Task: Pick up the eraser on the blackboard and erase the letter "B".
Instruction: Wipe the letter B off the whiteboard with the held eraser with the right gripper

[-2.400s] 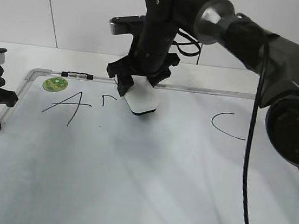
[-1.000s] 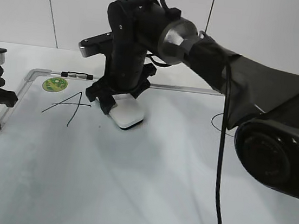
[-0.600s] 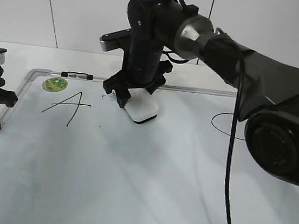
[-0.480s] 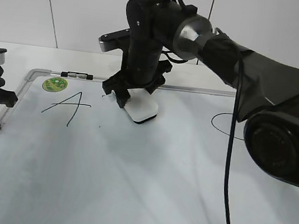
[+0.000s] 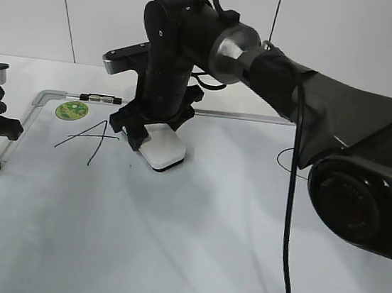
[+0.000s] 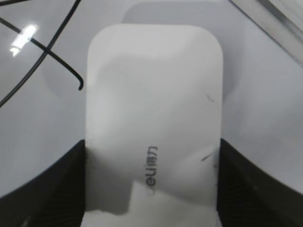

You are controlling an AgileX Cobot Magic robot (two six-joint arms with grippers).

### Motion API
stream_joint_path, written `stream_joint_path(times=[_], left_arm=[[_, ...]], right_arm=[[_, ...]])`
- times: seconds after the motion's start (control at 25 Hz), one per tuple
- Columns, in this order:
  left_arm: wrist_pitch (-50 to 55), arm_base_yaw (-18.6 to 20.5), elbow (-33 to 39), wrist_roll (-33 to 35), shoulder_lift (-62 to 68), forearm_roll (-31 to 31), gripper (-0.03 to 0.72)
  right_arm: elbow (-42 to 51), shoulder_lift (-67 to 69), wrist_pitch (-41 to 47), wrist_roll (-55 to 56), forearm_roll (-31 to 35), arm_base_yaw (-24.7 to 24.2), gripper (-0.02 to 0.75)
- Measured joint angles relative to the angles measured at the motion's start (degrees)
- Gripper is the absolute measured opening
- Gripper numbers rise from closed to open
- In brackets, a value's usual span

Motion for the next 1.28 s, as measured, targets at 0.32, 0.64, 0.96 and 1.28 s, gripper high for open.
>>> stream_joint_path(times=[0.32, 0.64, 0.96, 1.28], left_arm=[[0.0, 0.0, 0.0, 0.0, 0.0, 0.0, 0.032], [0.0, 0.0, 0.0, 0.0, 0.0, -0.1, 0.032], [0.0, 0.0, 0.0, 0.0, 0.0, -0.1, 0.032], [0.0, 0.0, 0.0, 0.0, 0.0, -0.1, 0.032]], right_arm=[[0.0, 0.0, 0.0, 0.5, -0.8, -0.1, 0.566], [0.0, 0.0, 0.0, 4.4, -1.4, -2.5, 0.566], [0.0, 0.0, 0.0, 5.2, -1.3, -3.1, 0.566], [0.0, 0.1, 0.0, 4.0, -0.7, -0.2, 0.566]])
